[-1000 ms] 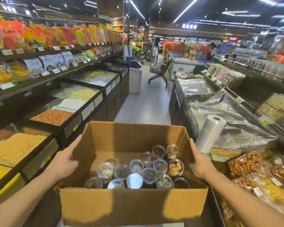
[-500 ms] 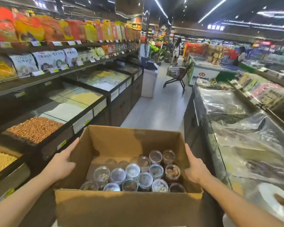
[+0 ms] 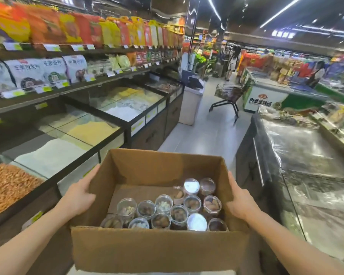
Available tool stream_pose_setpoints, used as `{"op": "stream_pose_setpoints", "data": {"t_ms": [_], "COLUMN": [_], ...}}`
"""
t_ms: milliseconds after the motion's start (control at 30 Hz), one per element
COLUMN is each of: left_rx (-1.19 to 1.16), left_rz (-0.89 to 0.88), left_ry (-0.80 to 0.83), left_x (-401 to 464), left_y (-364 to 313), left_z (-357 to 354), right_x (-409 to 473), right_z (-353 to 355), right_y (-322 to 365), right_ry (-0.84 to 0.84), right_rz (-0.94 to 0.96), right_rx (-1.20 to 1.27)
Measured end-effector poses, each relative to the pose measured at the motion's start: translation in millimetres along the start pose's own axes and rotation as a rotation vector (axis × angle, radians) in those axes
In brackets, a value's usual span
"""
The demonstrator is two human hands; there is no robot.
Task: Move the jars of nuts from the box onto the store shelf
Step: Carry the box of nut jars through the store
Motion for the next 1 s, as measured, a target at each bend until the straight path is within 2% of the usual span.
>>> {"op": "stream_pose_setpoints", "data": {"t_ms": [133, 333, 500, 633, 833, 1000], "left_rx": [0.016, 0.018, 0.053, 0.037, -0.036, -0.099], "left_rz": [0.031, 0.119, 0.220, 0.323, 0.551, 0.719], "left_ry": [-0.016, -0.036, -0.076, -0.151, -0.282, -0.382], "left_x": [96, 209, 285, 326, 356, 373], "left_y": [-5, -12, -8, 0, -6, 9], "left_z": [-16, -43, -75, -104, -145, -179], "right_x": [99, 240, 371, 471, 618, 701], "right_z": [11, 6, -11, -23, -56, -99], "right_y": [7, -10, -18, -12, 0, 19], "right_ry": [-0.021, -0.012, 0.026, 0.075, 0.260, 0.353], "right_rz": [0.057, 0.030, 0.153, 0.246, 0.372, 0.447], "right_rx": [0.012, 0.026, 0.044, 0.033, -0.045, -0.133]}}
Point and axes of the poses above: each hand's wrist, its own x-axis towards the middle knuckle, its own z-axis out of the back of the hand, y = z × x, the point moved 8 cm from there along x, towards the middle knuckle, and after that the axes turned 2 degrees about z, right-handed, at the moved point
